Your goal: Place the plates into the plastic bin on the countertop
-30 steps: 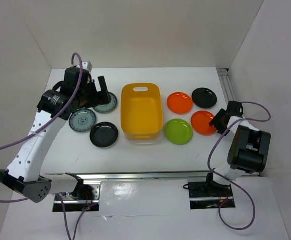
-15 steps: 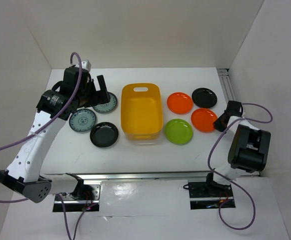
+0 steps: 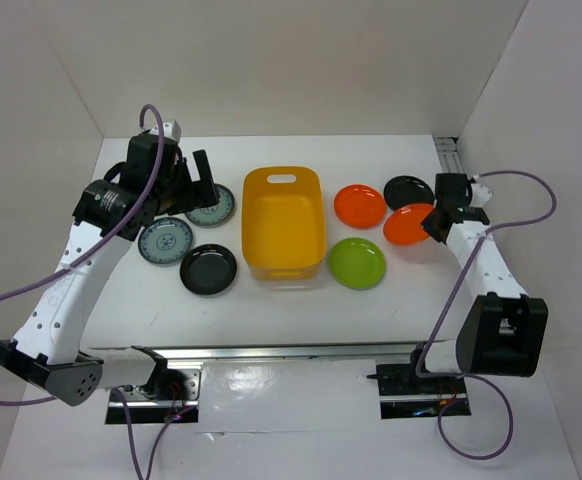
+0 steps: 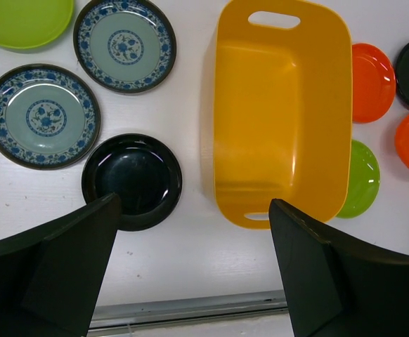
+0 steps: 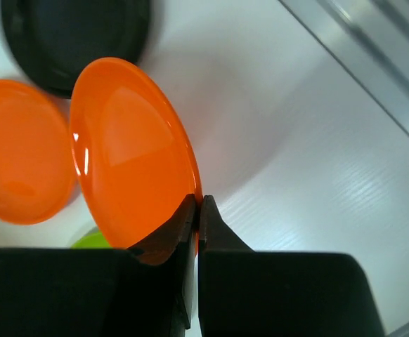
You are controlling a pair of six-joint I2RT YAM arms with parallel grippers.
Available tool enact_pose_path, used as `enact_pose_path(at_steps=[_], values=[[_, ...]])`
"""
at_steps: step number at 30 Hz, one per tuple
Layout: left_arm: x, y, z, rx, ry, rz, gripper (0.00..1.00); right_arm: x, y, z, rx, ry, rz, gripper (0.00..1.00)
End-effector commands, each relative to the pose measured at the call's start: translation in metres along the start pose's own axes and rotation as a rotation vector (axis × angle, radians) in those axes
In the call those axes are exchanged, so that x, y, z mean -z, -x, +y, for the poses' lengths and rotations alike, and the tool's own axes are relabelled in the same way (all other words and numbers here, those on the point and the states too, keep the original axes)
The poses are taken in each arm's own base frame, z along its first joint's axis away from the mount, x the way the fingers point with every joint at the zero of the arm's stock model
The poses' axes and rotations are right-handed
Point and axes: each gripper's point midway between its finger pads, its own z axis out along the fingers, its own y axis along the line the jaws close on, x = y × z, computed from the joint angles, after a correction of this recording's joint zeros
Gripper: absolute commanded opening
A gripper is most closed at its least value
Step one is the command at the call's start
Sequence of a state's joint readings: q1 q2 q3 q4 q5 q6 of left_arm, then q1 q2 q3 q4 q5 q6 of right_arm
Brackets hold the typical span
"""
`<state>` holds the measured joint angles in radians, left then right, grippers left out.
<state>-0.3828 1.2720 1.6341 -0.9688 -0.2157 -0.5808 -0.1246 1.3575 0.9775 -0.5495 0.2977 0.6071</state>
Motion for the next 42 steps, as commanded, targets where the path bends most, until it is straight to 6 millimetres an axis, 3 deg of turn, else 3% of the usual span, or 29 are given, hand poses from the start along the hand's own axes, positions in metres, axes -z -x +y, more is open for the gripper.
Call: enact_pose_path(at_steps=[1, 6, 7, 8, 9, 10, 12, 13, 14, 16, 17, 18, 20, 23, 26, 27, 29, 33, 34, 37, 42], values=[[0.011, 0.013, 0.001, 0.018, 0.003, -0.058, 1.0, 0.045, 0.033, 0.004, -0.029, -0.07, -0.14, 0.0], [0.003, 0.01, 0.003, 0.021, 0.027, -0.036, 1.0, 0.099, 0.072, 0.056, -0.045, 0.053, -0.301, 0.0], [0.005, 0.014, 0.004, 0.032, 0.037, -0.053, 1.0, 0.111, 0.068, 0.075, -0.016, 0.1, -0.31, 0.0], [0.002, 0.013, 0.004, 0.03, 0.041, -0.045, 1.0, 0.13, 0.082, 0.097, -0.023, 0.179, -0.358, 0.0], [0.001, 0.015, 0.006, 0.029, 0.059, -0.047, 1.0, 0.139, 0.083, 0.113, -0.021, 0.226, -0.369, 0.0], [0.004, 0.021, 0.007, 0.041, 0.07, -0.069, 1.0, 0.158, 0.079, 0.149, 0.032, 0.349, -0.389, 0.0], [-0.001, 0.023, 0.007, 0.038, 0.085, -0.062, 1.0, 0.183, 0.075, 0.188, 0.09, 0.494, -0.399, 0.0], [-0.008, 0.024, 0.011, 0.042, 0.108, -0.045, 1.0, 0.184, 0.048, 0.221, 0.216, 0.591, -0.343, 0.0], [-0.004, 0.032, 0.007, 0.061, 0.093, -0.056, 1.0, 0.198, 0.049, 0.242, 0.241, 0.641, -0.339, 0.0], [-0.007, 0.037, 0.006, 0.077, 0.079, -0.036, 1.0, 0.197, 0.026, 0.27, 0.355, 0.673, -0.29, 0.0], [-0.013, 0.039, 0.009, 0.109, 0.069, -0.009, 1.0, 0.183, -0.006, 0.289, 0.458, 0.65, -0.253, 0.0], [-0.012, 0.049, 0.009, 0.127, 0.054, -0.022, 1.0, 0.187, -0.011, 0.299, 0.485, 0.662, -0.255, 0.0], [-0.016, 0.059, 0.024, 0.182, 0.069, -0.02, 1.0, 0.171, -0.038, 0.312, 0.546, 0.665, -0.201, 0.0], [-0.027, 0.071, 0.044, 0.245, 0.118, -0.028, 1.0, 0.16, -0.058, 0.32, 0.575, 0.696, -0.147, 0.0], [-0.039, 0.076, 0.086, 0.352, 0.224, -0.031, 1.0, 0.146, -0.087, 0.323, 0.651, 0.677, -0.11, 0.0], [-0.053, 0.066, 0.111, 0.435, 0.261, 0.009, 1.0, 0.141, -0.092, 0.324, 0.669, 0.675, -0.099, 0.0], [-0.067, 0.054, 0.14, 0.531, 0.257, 0.05, 0.98, 0.135, -0.108, 0.322, 0.702, 0.686, -0.068, 0.0], [-0.095, 0.013, 0.182, 0.65, 0.294, 0.118, 0.97, 0.118, -0.122, 0.325, 0.733, 0.671, -0.045, 0.0], [-0.102, -0.007, 0.189, 0.671, 0.313, 0.164, 0.97, 0.109, -0.132, 0.325, 0.748, 0.662, -0.021, 0.0], [-0.113, -0.04, 0.204, 0.707, 0.33, 0.234, 0.97, 0.095, -0.138, 0.323, 0.773, 0.638, 0.004, 0.0], [-0.114, -0.051, 0.206, 0.7, 0.304, 0.204, 1.0, 0.078, -0.142, 0.316, 0.785, 0.613, 0.024, 0.0]])
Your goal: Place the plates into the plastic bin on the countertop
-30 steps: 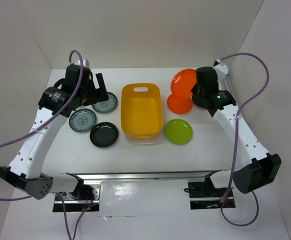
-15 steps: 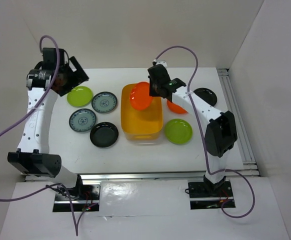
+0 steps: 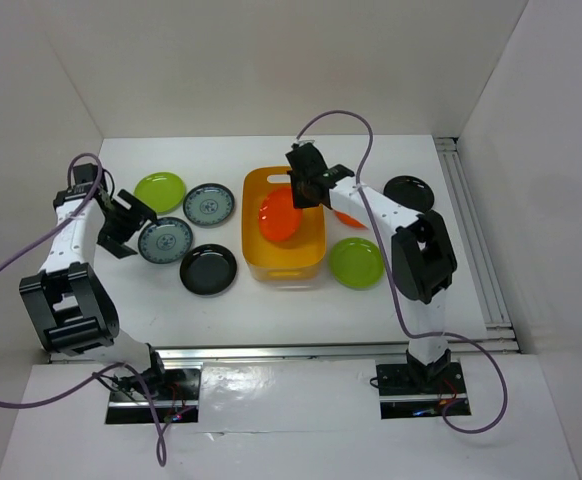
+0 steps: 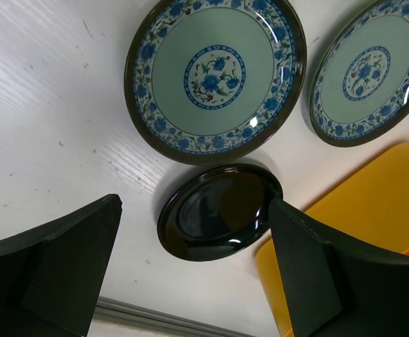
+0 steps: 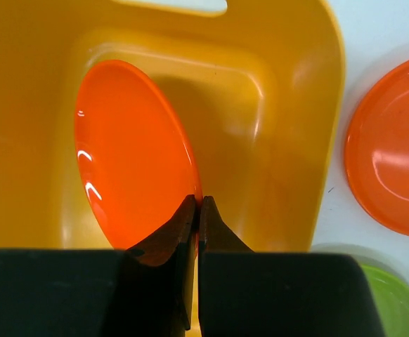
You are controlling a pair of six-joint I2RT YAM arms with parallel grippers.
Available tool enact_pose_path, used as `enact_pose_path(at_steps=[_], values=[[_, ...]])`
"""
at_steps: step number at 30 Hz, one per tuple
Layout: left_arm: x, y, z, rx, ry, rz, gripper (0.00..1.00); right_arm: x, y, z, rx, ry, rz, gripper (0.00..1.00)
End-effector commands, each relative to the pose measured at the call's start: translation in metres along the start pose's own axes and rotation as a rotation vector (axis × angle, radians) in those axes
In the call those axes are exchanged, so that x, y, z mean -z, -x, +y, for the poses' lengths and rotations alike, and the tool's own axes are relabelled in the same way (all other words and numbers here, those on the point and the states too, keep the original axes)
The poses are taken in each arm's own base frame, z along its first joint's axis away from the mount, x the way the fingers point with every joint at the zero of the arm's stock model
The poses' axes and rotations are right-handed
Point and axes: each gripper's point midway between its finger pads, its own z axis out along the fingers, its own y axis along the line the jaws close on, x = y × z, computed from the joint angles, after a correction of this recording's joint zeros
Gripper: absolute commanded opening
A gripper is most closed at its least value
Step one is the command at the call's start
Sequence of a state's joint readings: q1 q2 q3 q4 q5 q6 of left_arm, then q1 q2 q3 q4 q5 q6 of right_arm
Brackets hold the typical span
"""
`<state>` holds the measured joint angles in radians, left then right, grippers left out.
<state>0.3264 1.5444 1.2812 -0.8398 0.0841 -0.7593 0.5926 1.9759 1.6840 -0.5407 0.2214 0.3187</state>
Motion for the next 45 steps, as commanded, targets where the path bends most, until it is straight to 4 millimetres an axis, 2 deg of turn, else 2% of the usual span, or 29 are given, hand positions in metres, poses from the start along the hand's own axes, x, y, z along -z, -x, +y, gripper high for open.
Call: enact_pose_path(at_steps=[1, 3, 4, 5, 6, 8, 9, 10, 12, 13, 14, 15, 18, 21, 22, 23, 25, 26, 28, 29, 33, 35, 36, 39, 40, 44, 45], values=[[0.017, 0.012, -0.02, -0.024, -0.128, -0.085, 1.0, -0.004, 0.007, -0.002, 0.005, 0.018, -0.018, 0.0], [0.018, 0.013, -0.019, -0.025, -0.134, -0.082, 1.0, -0.01, 0.008, 0.002, 0.006, 0.026, -0.013, 0.01], [0.017, 0.011, -0.017, -0.017, -0.138, -0.069, 1.0, -0.016, 0.003, 0.001, 0.02, 0.021, 0.0, 0.04], [0.014, 0.009, -0.015, -0.015, -0.131, -0.06, 1.0, -0.014, 0.007, 0.002, 0.018, 0.024, -0.009, 0.1], [0.014, 0.009, -0.014, -0.024, -0.131, -0.061, 1.0, -0.014, 0.007, 0.002, 0.018, 0.024, -0.009, 0.26], [0.009, 0.001, -0.008, -0.021, -0.117, -0.043, 1.0, -0.016, 0.007, 0.005, 0.018, 0.034, -0.006, 0.4], [0.01, 0.004, -0.007, -0.024, -0.127, -0.049, 1.0, -0.017, 0.01, 0.006, 0.016, 0.038, -0.016, 0.47], [0.009, 0.001, -0.004, -0.023, -0.122, -0.043, 1.0, -0.016, 0.008, 0.01, 0.022, 0.044, -0.015, 0.7], [0.006, -0.003, 0.004, -0.018, -0.109, -0.035, 1.0, -0.01, 0.021, 0.019, 0.031, 0.062, -0.047, 0.79], [0.009, 0.001, 0.006, -0.009, -0.112, -0.048, 1.0, -0.007, 0.026, 0.02, 0.03, 0.064, -0.053, 0.89], [0.006, -0.002, 0.011, -0.006, -0.096, -0.041, 1.0, 0.001, 0.034, 0.03, 0.034, 0.088, -0.067, 0.92], [0.006, -0.008, 0.015, -0.004, -0.087, -0.029, 1.0, 0.003, 0.04, 0.031, 0.041, 0.093, -0.081, 1.0], [0.006, -0.012, 0.03, 0.021, -0.053, -0.032, 1.0, 0.021, 0.055, 0.053, 0.056, 0.167, -0.114, 1.0], [0.001, -0.021, 0.042, 0.033, -0.04, -0.022, 1.0, 0.052, 0.072, 0.081, 0.069, 0.336, -0.15, 1.0], [-0.007, -0.029, 0.048, 0.045, -0.037, 0.003, 1.0, 0.06, 0.072, 0.089, 0.074, 0.39, -0.143, 1.0], [-0.011, -0.031, 0.051, 0.054, -0.043, 0.009, 1.0, 0.072, 0.079, 0.093, 0.075, 0.422, -0.163, 1.0], [-0.02, -0.036, 0.053, 0.077, -0.068, 0.023, 0.98, 0.082, 0.083, 0.1, 0.089, 0.469, -0.171, 1.0], [-0.026, -0.04, 0.052, 0.082, -0.095, 0.021, 0.98, 0.097, 0.088, 0.104, 0.102, 0.506, -0.188, 1.0], [-0.034, -0.042, 0.05, 0.09, -0.126, 0.02, 1.0, 0.113, 0.096, 0.108, 0.106, 0.547, -0.217, 1.0], [-0.037, -0.042, 0.052, 0.117, -0.116, 0.011, 1.0, 0.125, 0.102, 0.102, 0.086, 0.583, -0.23, 1.0], [-0.051, -0.042, 0.062, 0.13, -0.086, -0.017, 1.0, 0.143, 0.108, 0.091, 0.05, 0.637, -0.265, 1.0], [-0.054, -0.041, 0.065, 0.142, -0.079, -0.03, 1.0, 0.147, 0.105, 0.089, 0.041, 0.638, -0.261, 1.0], [-0.058, -0.042, 0.07, 0.153, -0.071, -0.027, 0.97, 0.153, 0.11, 0.085, 0.037, 0.635, -0.277, 1.0], [-0.066, -0.036, 0.067, 0.158, -0.085, -0.046, 0.93, 0.15, 0.103, 0.078, 0.039, 0.621, -0.265, 1.0], [-0.07, -0.038, 0.072, 0.17, -0.075, -0.039, 0.91, 0.145, 0.098, 0.077, 0.039, 0.618, -0.256, 1.0], [-0.084, -0.038, 0.078, 0.204, -0.054, -0.017, 0.84, 0.147, 0.095, 0.072, 0.035, 0.619, -0.251, 1.0], [-0.086, -0.034, 0.073, 0.21, -0.074, -0.022, 0.83, 0.147, 0.095, 0.072, 0.035, 0.619, -0.251, 1.0]])
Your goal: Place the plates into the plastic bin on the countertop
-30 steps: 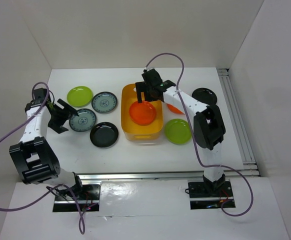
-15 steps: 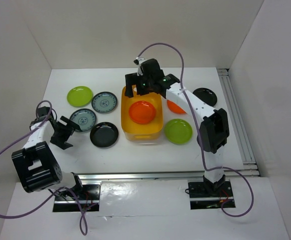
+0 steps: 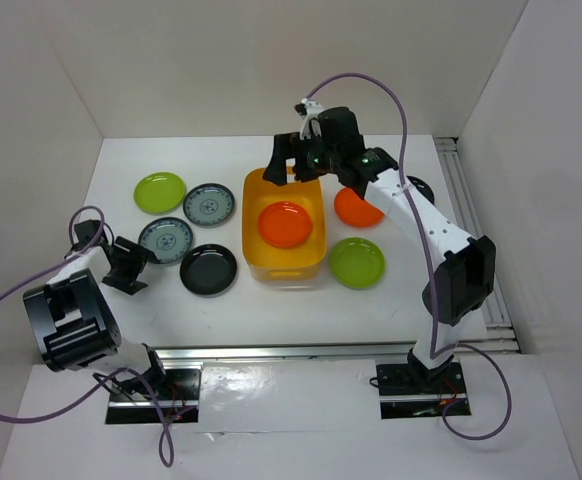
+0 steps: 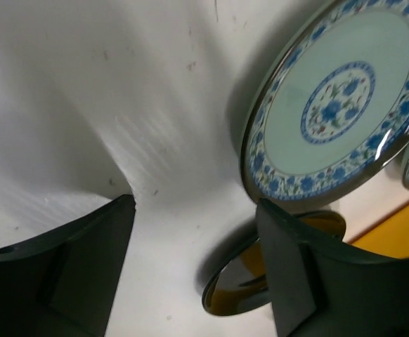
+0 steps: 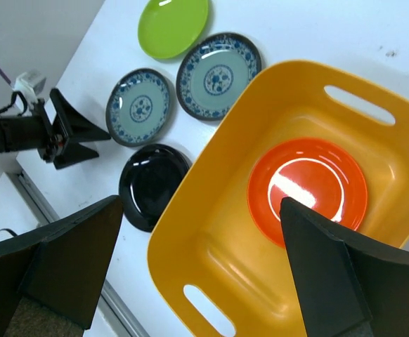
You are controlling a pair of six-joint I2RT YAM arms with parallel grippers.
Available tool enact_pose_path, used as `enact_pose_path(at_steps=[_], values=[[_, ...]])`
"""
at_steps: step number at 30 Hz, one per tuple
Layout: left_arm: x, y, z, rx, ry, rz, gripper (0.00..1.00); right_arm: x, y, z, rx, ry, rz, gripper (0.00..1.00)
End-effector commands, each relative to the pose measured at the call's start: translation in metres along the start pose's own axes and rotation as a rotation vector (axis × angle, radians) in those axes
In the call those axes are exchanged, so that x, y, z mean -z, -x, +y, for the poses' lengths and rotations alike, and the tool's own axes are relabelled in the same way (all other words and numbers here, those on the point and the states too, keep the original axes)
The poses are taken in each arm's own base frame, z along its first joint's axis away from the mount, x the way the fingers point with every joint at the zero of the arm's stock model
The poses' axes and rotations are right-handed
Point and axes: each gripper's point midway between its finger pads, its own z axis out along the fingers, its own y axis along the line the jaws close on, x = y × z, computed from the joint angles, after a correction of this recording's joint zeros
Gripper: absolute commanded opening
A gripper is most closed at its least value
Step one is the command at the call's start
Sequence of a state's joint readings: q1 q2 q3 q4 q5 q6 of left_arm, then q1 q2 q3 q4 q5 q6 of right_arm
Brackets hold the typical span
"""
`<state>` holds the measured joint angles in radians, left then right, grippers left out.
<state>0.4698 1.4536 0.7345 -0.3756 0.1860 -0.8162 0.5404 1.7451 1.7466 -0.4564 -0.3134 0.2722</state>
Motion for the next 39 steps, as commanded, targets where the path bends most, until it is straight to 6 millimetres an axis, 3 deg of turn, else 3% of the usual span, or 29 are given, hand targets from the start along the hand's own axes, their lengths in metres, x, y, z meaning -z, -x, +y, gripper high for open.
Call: enact_pose_path(at_steps=[1, 2, 5, 11, 17, 18, 20, 23, 29, 30, 32, 36, 39], values=[[-0.013, 0.01, -0.003, 0.027, -0.012, -0.017, 0.8, 0.006, 0.009, 0.007, 0.013, 0.034, -0.042, 1.0], [-0.015, 0.01, -0.002, 0.027, -0.011, -0.016, 0.74, 0.01, 0.014, 0.005, 0.013, 0.029, -0.054, 1.0], [-0.025, 0.014, -0.003, 0.038, -0.009, -0.013, 0.71, 0.007, 0.008, 0.004, 0.01, 0.035, -0.043, 1.0], [-0.037, 0.013, 0.001, 0.056, 0.011, 0.008, 0.7, 0.011, 0.003, -0.006, -0.01, 0.026, -0.043, 1.0], [-0.041, 0.012, 0.005, 0.067, 0.027, 0.008, 0.52, 0.014, 0.003, -0.008, -0.013, 0.027, -0.044, 1.0], [-0.041, 0.012, 0.005, 0.067, 0.027, 0.008, 0.41, 0.014, 0.003, -0.008, -0.013, 0.027, -0.044, 1.0], [-0.041, 0.011, 0.009, 0.069, 0.043, 0.007, 0.41, 0.018, 0.009, -0.01, -0.019, 0.025, -0.064, 1.0], [-0.04, 0.008, 0.014, 0.074, 0.067, 0.018, 0.33, 0.02, 0.011, -0.014, -0.024, 0.016, -0.069, 1.0], [-0.039, 0.01, 0.022, 0.072, 0.134, 0.023, 0.05, 0.025, 0.016, -0.02, -0.046, 0.004, -0.084, 1.0], [-0.037, 0.015, 0.021, 0.071, 0.146, 0.01, 0.0, 0.029, 0.021, -0.024, -0.046, -0.009, -0.099, 1.0], [-0.033, 0.01, 0.021, 0.068, 0.166, 0.036, 0.0, 0.029, 0.021, -0.023, -0.055, -0.009, -0.099, 1.0], [-0.005, 0.019, 0.006, 0.041, 0.135, -0.001, 0.0, 0.032, 0.026, -0.026, -0.055, -0.014, -0.111, 1.0], [0.04, 0.041, -0.037, -0.031, -0.037, -0.117, 0.0, 0.033, 0.028, -0.025, -0.055, -0.014, -0.111, 1.0]])
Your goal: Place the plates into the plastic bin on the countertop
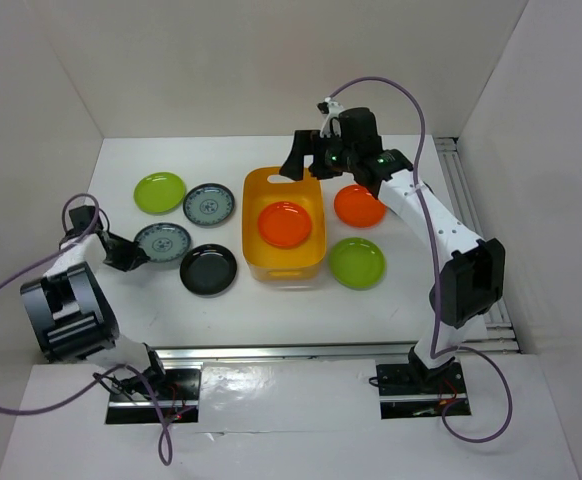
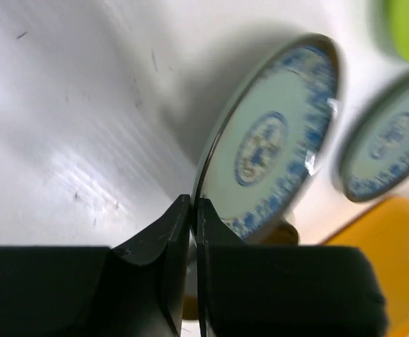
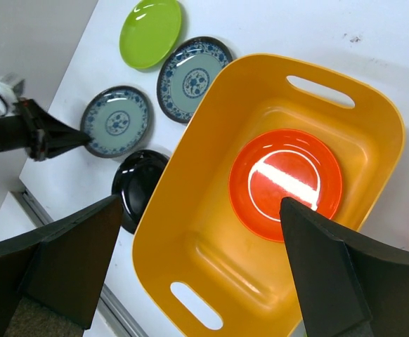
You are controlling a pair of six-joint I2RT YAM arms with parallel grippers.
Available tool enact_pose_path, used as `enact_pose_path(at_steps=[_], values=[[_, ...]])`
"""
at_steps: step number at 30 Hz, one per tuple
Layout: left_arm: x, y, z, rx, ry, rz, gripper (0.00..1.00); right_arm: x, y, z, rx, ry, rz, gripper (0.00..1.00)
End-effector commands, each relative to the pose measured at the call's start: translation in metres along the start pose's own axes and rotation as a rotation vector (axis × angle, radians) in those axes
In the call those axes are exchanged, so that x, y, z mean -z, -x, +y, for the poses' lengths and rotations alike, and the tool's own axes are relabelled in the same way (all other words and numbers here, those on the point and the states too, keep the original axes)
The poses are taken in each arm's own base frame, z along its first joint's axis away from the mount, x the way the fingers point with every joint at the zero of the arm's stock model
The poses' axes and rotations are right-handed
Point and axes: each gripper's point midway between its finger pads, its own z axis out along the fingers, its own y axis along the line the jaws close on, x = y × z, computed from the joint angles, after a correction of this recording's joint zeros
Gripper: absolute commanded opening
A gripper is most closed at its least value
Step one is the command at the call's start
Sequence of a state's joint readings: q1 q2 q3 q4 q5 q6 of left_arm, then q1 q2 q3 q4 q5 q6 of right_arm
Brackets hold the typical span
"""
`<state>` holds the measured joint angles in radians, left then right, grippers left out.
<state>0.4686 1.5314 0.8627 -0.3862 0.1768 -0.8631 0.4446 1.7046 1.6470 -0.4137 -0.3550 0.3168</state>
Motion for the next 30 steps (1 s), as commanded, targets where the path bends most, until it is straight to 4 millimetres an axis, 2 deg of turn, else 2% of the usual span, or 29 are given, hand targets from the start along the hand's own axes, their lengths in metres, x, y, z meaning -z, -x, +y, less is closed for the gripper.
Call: enact_pose_path(at_steps=[1, 2, 3, 4, 6, 7, 9, 10, 11, 12, 13, 14, 16, 17, 18, 19, 20, 21, 22, 23, 24, 26, 27, 28, 29, 30], values=[[0.053, 0.018, -0.024, -0.067, -0.066, -0.116, 0.0, 0.021, 0.03, 0.017, 0.033, 0.033, -0.098, 1.0], [0.082, 0.029, -0.044, -0.076, -0.134, -0.185, 0.0, 0.021, 0.03, 0.017, 0.033, 0.033, -0.098, 1.0], [0.096, 0.033, -0.052, -0.067, -0.146, -0.22, 0.0, 0.022, 0.032, 0.013, 0.029, 0.026, -0.102, 1.0], [0.12, 0.041, -0.073, -0.092, -0.188, -0.271, 0.0, 0.022, 0.032, 0.013, 0.029, 0.025, -0.102, 1.0], [0.144, 0.042, -0.095, -0.115, -0.229, -0.3, 0.0, 0.027, 0.038, 0.017, 0.036, 0.031, -0.118, 1.0], [0.156, 0.037, -0.111, -0.147, -0.275, -0.304, 0.0, 0.036, 0.047, 0.024, 0.046, 0.041, -0.145, 1.0], [0.186, 0.032, -0.142, -0.183, -0.376, -0.323, 0.0, 0.045, 0.053, 0.021, 0.045, 0.015, -0.167, 1.0], [0.192, 0.026, -0.154, -0.206, -0.41, -0.305, 0.0, 0.05, 0.054, 0.021, 0.045, 0.003, -0.175, 1.0], [0.207, 0.009, -0.177, -0.264, -0.5, -0.27, 0.0, 0.062, 0.064, 0.023, 0.053, -0.017, -0.215, 1.0], [0.209, 0.001, -0.192, -0.296, -0.542, -0.255, 0.0, 0.067, 0.065, 0.022, 0.053, -0.033, -0.229, 1.0], [0.207, -0.009, -0.202, -0.323, -0.562, -0.227, 0.0, 0.074, 0.066, 0.016, 0.036, -0.065, -0.242, 1.0], [0.204, -0.036, -0.216, -0.381, -0.594, -0.179, 0.0, 0.093, 0.079, 0.012, 0.016, -0.131, -0.311, 1.0], [0.204, -0.058, -0.236, -0.456, -0.629, -0.173, 0.0, 0.115, 0.086, -0.005, -0.034, -0.237, -0.395, 1.0], [0.201, -0.085, -0.245, -0.522, -0.63, -0.155, 0.0, 0.131, 0.094, -0.016, -0.079, -0.311, -0.467, 1.0], [0.196, -0.095, -0.256, -0.574, -0.618, -0.161, 0.0, 0.157, 0.101, -0.016, -0.09, -0.325, -0.547, 1.0], [0.191, -0.108, -0.26, -0.611, -0.596, -0.155, 0.0, 0.168, 0.104, -0.016, -0.091, -0.34, -0.583, 1.0], [0.187, -0.132, -0.263, -0.674, -0.576, -0.149, 0.0, 0.191, 0.113, -0.018, -0.112, -0.378, -0.651, 1.0], [0.188, -0.141, -0.269, -0.703, -0.574, -0.152, 0.0, 0.197, 0.115, -0.019, -0.116, -0.393, -0.669, 1.0], [0.169, -0.152, -0.271, -0.737, -0.534, -0.128, 0.0, 0.201, 0.113, -0.024, -0.124, -0.424, -0.657, 1.0], [0.163, -0.167, -0.271, -0.766, -0.517, -0.117, 0.0, 0.205, 0.112, -0.026, -0.128, -0.445, -0.656, 1.0], [0.148, -0.174, -0.275, -0.789, -0.492, -0.106, 0.0, 0.205, 0.109, -0.027, -0.131, -0.454, -0.636, 1.0], [0.136, -0.189, -0.279, -0.831, -0.47, -0.104, 0.0, 0.214, 0.109, -0.028, -0.133, -0.46, -0.648, 1.0], [0.134, -0.192, -0.284, -0.851, -0.469, -0.115, 0.0, 0.223, 0.111, -0.027, -0.134, -0.462, -0.668, 1.0], [0.125, -0.191, -0.283, -0.855, -0.438, -0.111, 0.0, 0.223, 0.109, -0.025, -0.131, -0.45, -0.662, 1.0], [0.109, -0.2, -0.282, -0.871, -0.41, -0.09, 0.0, 0.224, 0.109, -0.027, -0.132, -0.45, -0.662, 1.0], [0.103, -0.2, -0.281, -0.873, -0.389, -0.09, 0.0, 0.23, 0.111, -0.021, -0.119, -0.437, -0.666, 1.0]])
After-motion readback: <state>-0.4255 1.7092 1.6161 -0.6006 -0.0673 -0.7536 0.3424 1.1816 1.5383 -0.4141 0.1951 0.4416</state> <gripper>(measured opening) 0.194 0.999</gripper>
